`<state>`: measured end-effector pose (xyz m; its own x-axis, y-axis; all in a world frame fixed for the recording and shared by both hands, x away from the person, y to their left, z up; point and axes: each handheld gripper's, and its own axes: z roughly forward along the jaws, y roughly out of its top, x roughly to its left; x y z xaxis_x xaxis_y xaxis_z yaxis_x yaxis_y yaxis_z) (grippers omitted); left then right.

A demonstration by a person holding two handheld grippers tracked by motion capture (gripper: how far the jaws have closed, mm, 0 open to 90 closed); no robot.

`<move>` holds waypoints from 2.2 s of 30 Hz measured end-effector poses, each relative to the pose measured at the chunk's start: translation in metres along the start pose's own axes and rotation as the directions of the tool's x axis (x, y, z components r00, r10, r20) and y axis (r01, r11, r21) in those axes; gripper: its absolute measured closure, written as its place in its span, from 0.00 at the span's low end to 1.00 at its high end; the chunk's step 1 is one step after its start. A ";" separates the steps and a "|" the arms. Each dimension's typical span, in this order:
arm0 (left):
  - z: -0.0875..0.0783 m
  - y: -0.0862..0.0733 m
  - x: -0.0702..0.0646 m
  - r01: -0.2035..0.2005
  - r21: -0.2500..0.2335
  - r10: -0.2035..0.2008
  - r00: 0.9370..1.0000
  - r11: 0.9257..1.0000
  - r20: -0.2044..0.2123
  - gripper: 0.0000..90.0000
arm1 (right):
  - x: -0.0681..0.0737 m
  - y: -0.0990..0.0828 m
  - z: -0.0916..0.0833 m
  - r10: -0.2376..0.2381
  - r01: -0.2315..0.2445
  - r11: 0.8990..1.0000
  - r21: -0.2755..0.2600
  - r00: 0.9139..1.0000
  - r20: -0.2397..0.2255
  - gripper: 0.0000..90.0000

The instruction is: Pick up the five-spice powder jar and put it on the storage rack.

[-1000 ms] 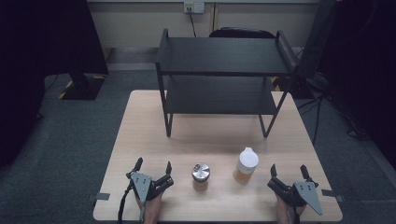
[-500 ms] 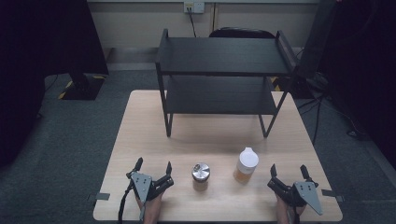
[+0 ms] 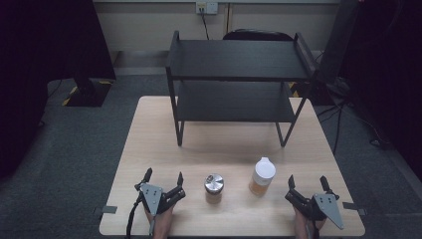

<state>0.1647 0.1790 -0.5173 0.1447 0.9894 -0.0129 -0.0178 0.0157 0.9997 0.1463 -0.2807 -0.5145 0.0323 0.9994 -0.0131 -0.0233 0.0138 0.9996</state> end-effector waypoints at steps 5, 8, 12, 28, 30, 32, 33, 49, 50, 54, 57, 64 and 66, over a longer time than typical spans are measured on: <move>0.000 0.000 0.002 0.000 0.001 0.000 1.000 1.000 0.010 0.00 | 0.000 0.000 0.000 0.000 0.000 1.000 0.000 1.000 0.000 0.00; 0.000 0.000 0.002 0.000 0.001 0.000 1.000 1.000 0.009 0.00 | 0.000 0.000 0.000 0.000 0.000 1.000 0.000 1.000 0.000 0.00; 0.000 0.000 0.002 -0.001 -0.002 0.001 1.000 1.000 0.014 0.00 | 0.000 0.000 0.000 0.000 0.000 1.000 0.000 1.000 0.000 0.00; -0.003 0.008 0.006 0.002 -0.023 -0.001 0.998 1.000 0.061 0.00 | 0.000 0.000 0.000 0.000 0.000 1.000 0.000 1.000 0.002 0.00; -0.003 0.015 0.005 -0.015 -0.018 0.016 0.998 1.000 0.068 0.00 | 0.000 0.000 0.000 0.000 0.000 1.000 0.000 1.000 0.002 0.00; -0.003 0.020 0.004 -0.027 -0.021 0.028 0.996 0.999 0.083 0.00 | 0.000 0.000 0.000 0.000 0.000 1.000 0.000 1.000 0.002 0.00; -0.004 0.022 0.003 -0.026 -0.023 0.028 0.995 0.999 0.091 0.00 | 0.000 0.000 0.000 0.000 0.000 1.000 0.000 1.000 0.002 0.00; -0.002 0.039 0.000 0.069 -0.054 -0.051 0.960 0.996 0.275 0.00 | 0.000 0.000 0.000 0.000 0.000 1.000 0.000 1.000 0.002 0.00; -0.002 0.040 -0.001 0.066 -0.055 -0.048 0.958 0.996 0.282 0.00 | 0.000 0.000 0.000 0.000 0.000 1.000 0.000 1.000 0.002 0.00; 0.001 0.041 -0.006 0.056 -0.049 -0.038 0.946 0.997 0.321 0.00 | 0.000 0.000 0.000 0.000 0.000 1.000 0.000 1.000 0.002 0.00; 0.003 0.041 -0.010 0.049 -0.038 -0.032 0.936 0.998 0.351 0.00 | 0.000 0.000 0.000 0.000 0.000 1.000 0.000 1.000 0.002 0.00; 0.008 0.037 -0.019 0.044 -0.009 -0.037 0.913 0.999 0.406 0.02 | 0.000 0.000 0.000 0.000 0.000 1.000 0.000 1.000 0.002 0.00; 0.010 0.035 -0.023 0.038 0.004 -0.036 0.911 0.999 0.412 0.03 | 0.000 0.000 0.000 0.000 0.000 1.000 0.000 1.000 0.002 0.00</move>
<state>0.1702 0.1556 -0.4813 0.5396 0.8410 -0.0396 -0.0082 0.0523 0.9986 0.1464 -0.2804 -0.5144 0.0341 0.9993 -0.0131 -0.0231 0.0139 0.9996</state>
